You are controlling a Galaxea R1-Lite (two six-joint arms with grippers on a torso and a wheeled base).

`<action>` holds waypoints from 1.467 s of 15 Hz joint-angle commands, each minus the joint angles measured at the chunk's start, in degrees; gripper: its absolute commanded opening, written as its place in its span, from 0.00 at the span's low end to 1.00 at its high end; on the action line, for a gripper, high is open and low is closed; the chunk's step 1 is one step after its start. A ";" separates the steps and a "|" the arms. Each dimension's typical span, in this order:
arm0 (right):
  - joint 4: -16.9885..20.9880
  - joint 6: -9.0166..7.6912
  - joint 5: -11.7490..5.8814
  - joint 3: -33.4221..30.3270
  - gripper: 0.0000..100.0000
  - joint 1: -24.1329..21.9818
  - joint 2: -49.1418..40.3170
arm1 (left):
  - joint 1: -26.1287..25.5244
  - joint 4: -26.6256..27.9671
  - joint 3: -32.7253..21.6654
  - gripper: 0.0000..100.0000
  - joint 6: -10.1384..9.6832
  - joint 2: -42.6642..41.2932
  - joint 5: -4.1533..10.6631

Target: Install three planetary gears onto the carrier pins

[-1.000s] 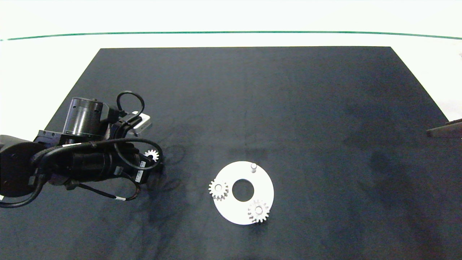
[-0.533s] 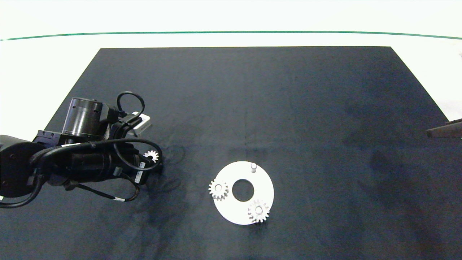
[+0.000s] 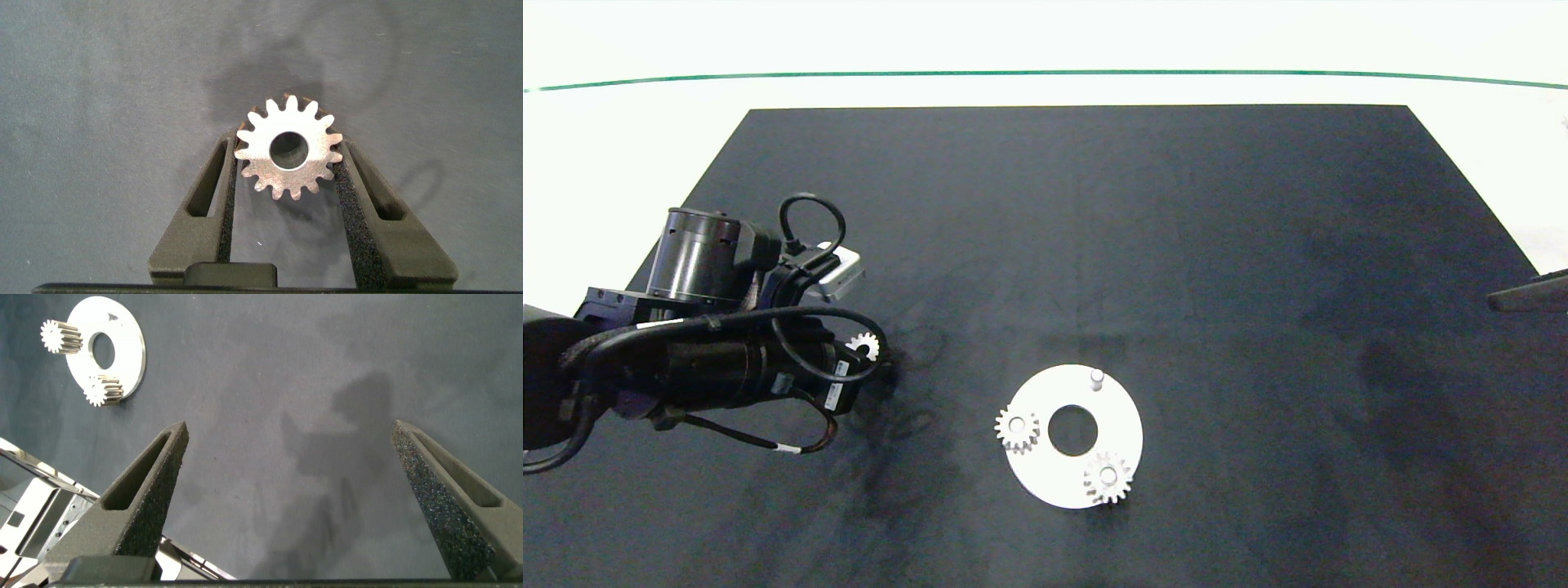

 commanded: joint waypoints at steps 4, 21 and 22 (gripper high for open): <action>0.30 -0.07 0.23 -0.25 1.00 -0.01 0.34 | -11.79 4.03 2.17 0.13 -3.07 -8.17 0.50; 0.30 -0.07 1.02 -0.07 1.00 -7.04 -3.18 | -38.07 -0.89 -3.46 0.13 -2.46 1.41 16.06; 0.30 -0.07 1.02 -0.07 1.00 -7.75 -3.18 | -38.07 -0.89 -4.77 0.13 -2.46 2.65 16.15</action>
